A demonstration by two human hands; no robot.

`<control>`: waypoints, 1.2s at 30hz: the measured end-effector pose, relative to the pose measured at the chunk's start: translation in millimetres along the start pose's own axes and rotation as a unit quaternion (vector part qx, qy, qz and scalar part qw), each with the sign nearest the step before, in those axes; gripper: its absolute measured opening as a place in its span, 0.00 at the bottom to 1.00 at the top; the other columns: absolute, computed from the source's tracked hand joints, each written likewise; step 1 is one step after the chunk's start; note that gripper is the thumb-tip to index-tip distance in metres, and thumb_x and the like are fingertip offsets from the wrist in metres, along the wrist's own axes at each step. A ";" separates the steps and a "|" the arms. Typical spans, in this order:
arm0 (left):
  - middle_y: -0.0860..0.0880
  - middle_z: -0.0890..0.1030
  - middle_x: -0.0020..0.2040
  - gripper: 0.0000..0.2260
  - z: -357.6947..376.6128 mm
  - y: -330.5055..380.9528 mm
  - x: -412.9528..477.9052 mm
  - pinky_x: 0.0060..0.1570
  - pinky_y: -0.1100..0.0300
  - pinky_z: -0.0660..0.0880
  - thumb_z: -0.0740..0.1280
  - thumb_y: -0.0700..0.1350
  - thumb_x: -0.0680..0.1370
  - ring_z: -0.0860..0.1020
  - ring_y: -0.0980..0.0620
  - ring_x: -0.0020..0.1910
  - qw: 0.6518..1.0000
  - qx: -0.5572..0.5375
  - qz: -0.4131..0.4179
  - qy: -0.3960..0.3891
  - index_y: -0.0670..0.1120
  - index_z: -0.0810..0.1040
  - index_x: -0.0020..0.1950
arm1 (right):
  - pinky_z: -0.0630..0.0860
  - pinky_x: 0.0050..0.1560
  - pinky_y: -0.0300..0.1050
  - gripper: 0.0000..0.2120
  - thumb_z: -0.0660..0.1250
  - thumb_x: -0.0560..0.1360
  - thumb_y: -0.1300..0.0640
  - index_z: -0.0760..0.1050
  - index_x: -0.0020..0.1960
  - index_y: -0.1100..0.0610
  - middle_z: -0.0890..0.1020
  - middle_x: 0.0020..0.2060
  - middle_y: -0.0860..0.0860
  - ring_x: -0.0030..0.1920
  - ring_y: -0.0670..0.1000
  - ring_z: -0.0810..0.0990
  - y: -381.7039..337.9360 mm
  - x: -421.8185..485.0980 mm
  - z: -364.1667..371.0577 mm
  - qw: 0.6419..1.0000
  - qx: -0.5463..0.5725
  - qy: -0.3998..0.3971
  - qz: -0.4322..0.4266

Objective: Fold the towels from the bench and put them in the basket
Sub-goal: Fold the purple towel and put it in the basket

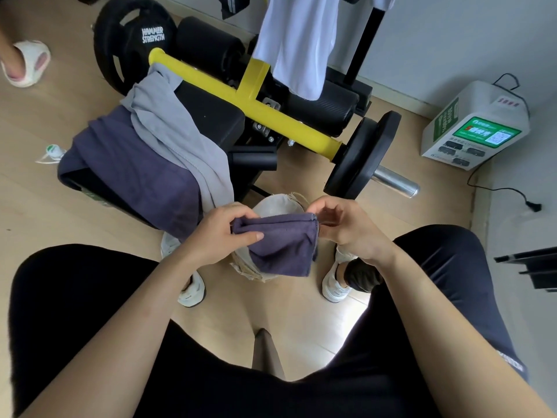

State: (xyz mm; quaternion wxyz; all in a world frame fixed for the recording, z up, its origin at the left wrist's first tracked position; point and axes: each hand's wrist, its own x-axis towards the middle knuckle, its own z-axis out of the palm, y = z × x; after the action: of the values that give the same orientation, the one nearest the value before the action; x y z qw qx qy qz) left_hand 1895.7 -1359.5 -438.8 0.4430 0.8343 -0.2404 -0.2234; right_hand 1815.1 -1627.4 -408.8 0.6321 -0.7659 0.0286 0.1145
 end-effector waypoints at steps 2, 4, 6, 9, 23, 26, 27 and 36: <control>0.56 0.84 0.45 0.08 -1.1 4.2 -1.2 0.47 0.61 0.79 0.76 0.43 0.75 0.82 0.55 0.48 0.998 -0.053 0.000 0.021 0.53 0.83 0.51 | 0.78 0.51 0.42 0.16 0.64 0.71 0.80 0.77 0.55 0.68 0.83 0.47 0.56 0.48 0.50 0.82 -0.8 -0.5 -0.8 1.000 0.003 0.008 0.007; 0.59 0.84 0.45 0.08 0.1 8.6 -1.8 0.45 0.67 0.77 0.76 0.43 0.76 0.82 0.56 0.49 0.996 -0.076 0.010 0.038 0.53 0.82 0.52 | 0.77 0.55 0.42 0.20 0.63 0.70 0.75 0.78 0.59 0.63 0.83 0.52 0.56 0.54 0.50 0.81 -5.4 -2.3 3.6 0.999 0.028 0.010 0.017; 0.58 0.85 0.46 0.08 3.0 14.7 -2.2 0.45 0.67 0.77 0.76 0.43 0.75 0.83 0.56 0.50 0.995 -0.084 0.023 0.053 0.51 0.83 0.53 | 0.77 0.57 0.41 0.22 0.69 0.70 0.67 0.78 0.63 0.57 0.82 0.55 0.57 0.56 0.50 0.80 -10.3 -4.2 13.6 1.000 0.003 0.011 0.014; 0.54 0.85 0.47 0.11 6.7 21.4 -2.0 0.49 0.62 0.80 0.77 0.46 0.73 0.83 0.53 0.50 0.993 -0.092 0.044 0.060 0.47 0.83 0.53 | 0.78 0.55 0.46 0.24 0.80 0.67 0.57 0.78 0.61 0.51 0.83 0.51 0.51 0.51 0.49 0.80 -10.6 -2.8 28.4 0.985 -0.167 0.030 -0.038; 0.52 0.87 0.50 0.14 13.6 5.5 -3.4 0.56 0.41 0.81 0.78 0.54 0.71 0.84 0.49 0.53 0.991 -0.113 -0.071 -0.028 0.55 0.82 0.54 | 0.76 0.43 0.35 0.04 0.75 0.72 0.64 0.82 0.46 0.63 0.84 0.38 0.44 0.39 0.41 0.80 -17.8 -2.7 14.0 0.987 -0.037 0.146 -0.062; 0.47 0.87 0.48 0.09 15.5 8.8 -3.3 0.54 0.45 0.80 0.77 0.44 0.75 0.85 0.48 0.50 0.988 -0.138 -0.072 0.015 0.48 0.84 0.54 | 0.77 0.43 0.37 0.04 0.75 0.73 0.64 0.82 0.46 0.63 0.84 0.39 0.49 0.39 0.43 0.80 -16.3 -2.8 11.4 0.981 -0.019 0.185 -0.057; 0.45 0.87 0.48 0.09 15.7 10.5 -3.5 0.53 0.46 0.81 0.76 0.42 0.75 0.84 0.49 0.48 0.983 -0.162 -0.077 0.038 0.46 0.84 0.54 | 0.77 0.43 0.38 0.03 0.75 0.73 0.64 0.82 0.47 0.62 0.84 0.40 0.50 0.40 0.45 0.81 -15.6 -3.0 10.3 0.978 -0.010 0.200 -0.055; 0.42 0.86 0.47 0.08 17.1 12.3 -0.9 0.49 0.56 0.84 0.75 0.34 0.74 0.84 0.45 0.49 0.906 -0.359 -0.135 0.180 0.42 0.83 0.52 | 0.78 0.45 0.38 0.06 0.75 0.73 0.64 0.81 0.50 0.63 0.85 0.42 0.53 0.42 0.47 0.82 -14.2 -2.3 8.6 0.960 0.049 0.270 -0.056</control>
State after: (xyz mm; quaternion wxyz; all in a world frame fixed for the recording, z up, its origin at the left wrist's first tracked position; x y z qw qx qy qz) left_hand 1882.4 -1375.8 -436.8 0.7140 0.6693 0.0547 -0.1981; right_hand 1814.4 -1616.4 -396.2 0.6431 -0.7367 0.1608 -0.1339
